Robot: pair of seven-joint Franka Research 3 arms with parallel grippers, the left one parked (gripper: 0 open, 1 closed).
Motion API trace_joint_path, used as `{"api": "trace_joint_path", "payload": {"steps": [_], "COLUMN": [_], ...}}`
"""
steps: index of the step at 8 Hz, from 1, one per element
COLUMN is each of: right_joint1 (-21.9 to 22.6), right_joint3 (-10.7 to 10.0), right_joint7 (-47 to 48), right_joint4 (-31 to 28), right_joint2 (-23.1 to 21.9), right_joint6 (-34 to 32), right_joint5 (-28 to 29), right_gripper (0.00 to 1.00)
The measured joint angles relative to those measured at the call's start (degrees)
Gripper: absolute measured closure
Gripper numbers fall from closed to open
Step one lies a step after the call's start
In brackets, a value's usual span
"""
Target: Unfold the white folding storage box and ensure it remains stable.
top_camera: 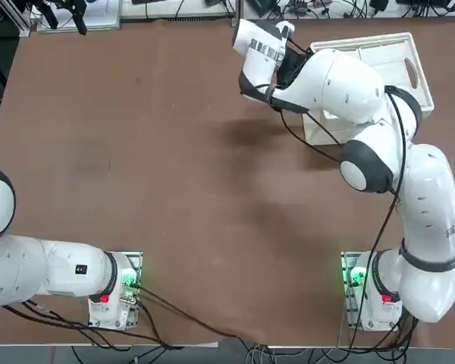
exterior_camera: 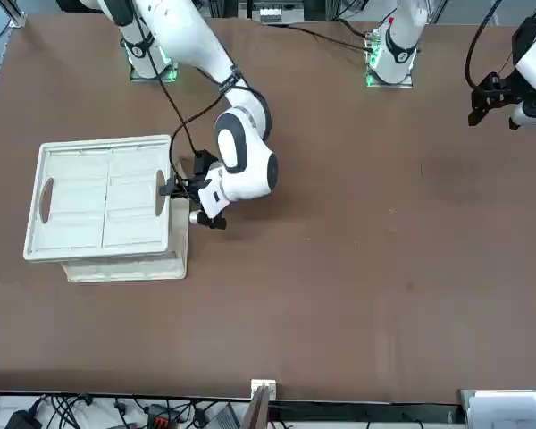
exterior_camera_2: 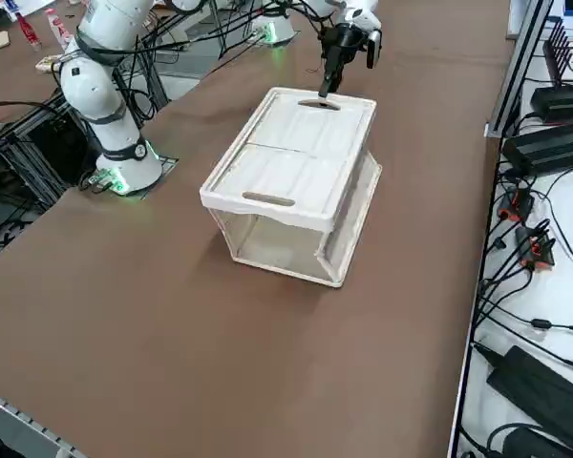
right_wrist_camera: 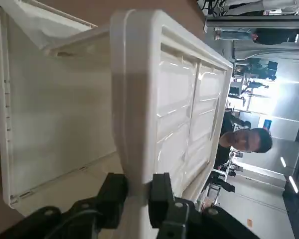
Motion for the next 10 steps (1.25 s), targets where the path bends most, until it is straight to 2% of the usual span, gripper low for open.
{"api": "trace_joint_path", "payload": {"steps": [3, 10], "right_joint1": [0.02, 0.41], "right_joint3": [-1.12, -1.41], "right_joint7": [0.0, 6.17], "right_joint4": [1.73, 1.74], "right_joint2": [-0.01, 0.41], "right_joint6": [-0.29, 1.53], "right_joint5": [0.07, -2.49], "right_gripper": [0.71, 0.71]}}
